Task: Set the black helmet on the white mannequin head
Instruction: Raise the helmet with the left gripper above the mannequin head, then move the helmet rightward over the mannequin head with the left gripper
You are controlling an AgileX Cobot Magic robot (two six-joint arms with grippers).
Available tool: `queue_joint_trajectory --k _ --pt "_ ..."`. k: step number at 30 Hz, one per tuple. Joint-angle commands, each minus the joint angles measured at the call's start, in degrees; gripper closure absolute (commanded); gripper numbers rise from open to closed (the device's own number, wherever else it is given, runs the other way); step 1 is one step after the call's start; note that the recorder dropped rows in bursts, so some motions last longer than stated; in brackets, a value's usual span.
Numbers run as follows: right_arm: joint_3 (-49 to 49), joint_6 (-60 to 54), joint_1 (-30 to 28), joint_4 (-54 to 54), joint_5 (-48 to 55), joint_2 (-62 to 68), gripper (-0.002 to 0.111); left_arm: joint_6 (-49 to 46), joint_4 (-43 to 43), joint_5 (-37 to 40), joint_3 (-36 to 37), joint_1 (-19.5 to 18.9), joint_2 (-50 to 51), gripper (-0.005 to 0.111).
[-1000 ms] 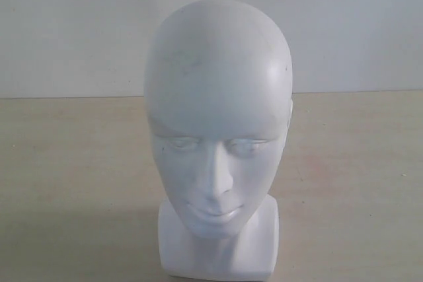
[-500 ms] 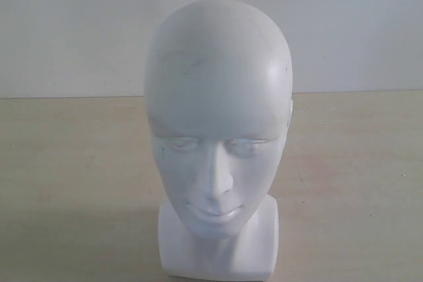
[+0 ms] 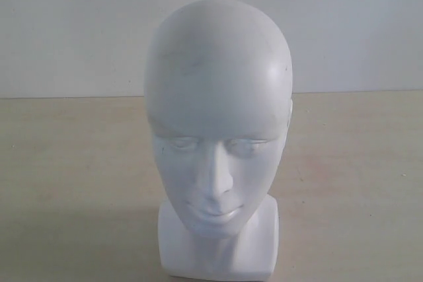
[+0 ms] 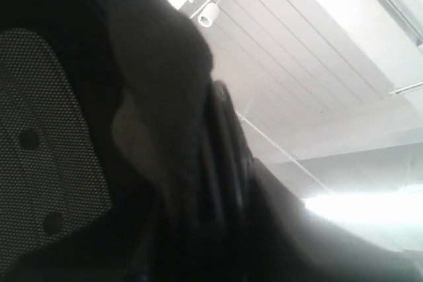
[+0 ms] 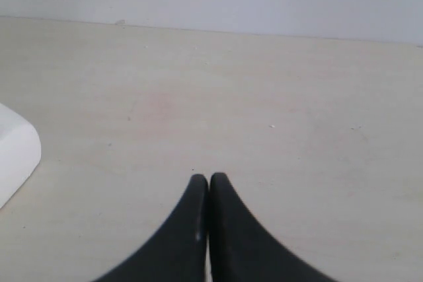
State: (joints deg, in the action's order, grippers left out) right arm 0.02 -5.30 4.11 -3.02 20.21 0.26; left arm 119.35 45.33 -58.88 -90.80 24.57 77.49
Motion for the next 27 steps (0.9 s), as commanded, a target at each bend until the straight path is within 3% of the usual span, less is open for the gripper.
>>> queue_joint_trajectory --k 1,9,20,27 --pt "0.0 0.2 -0.1 0.2 -0.7 -0.3 0.109 0.6 -6.9 -8.6 2.5 -1.4 1.6 0.102" --pt "0.0 0.2 -0.1 0.2 -0.7 -0.3 0.109 1.0 -9.2 -11.1 6.1 -3.2 3.8 0.102" --pt "0.0 0.2 -0.1 0.2 -0.3 -0.3 0.109 1.0 -11.6 -11.1 18.1 -4.1 3.9 0.102" --pt "0.0 0.2 -0.1 0.2 -0.3 -0.3 0.109 1.0 -10.5 -11.1 18.9 -3.8 3.9 0.102"
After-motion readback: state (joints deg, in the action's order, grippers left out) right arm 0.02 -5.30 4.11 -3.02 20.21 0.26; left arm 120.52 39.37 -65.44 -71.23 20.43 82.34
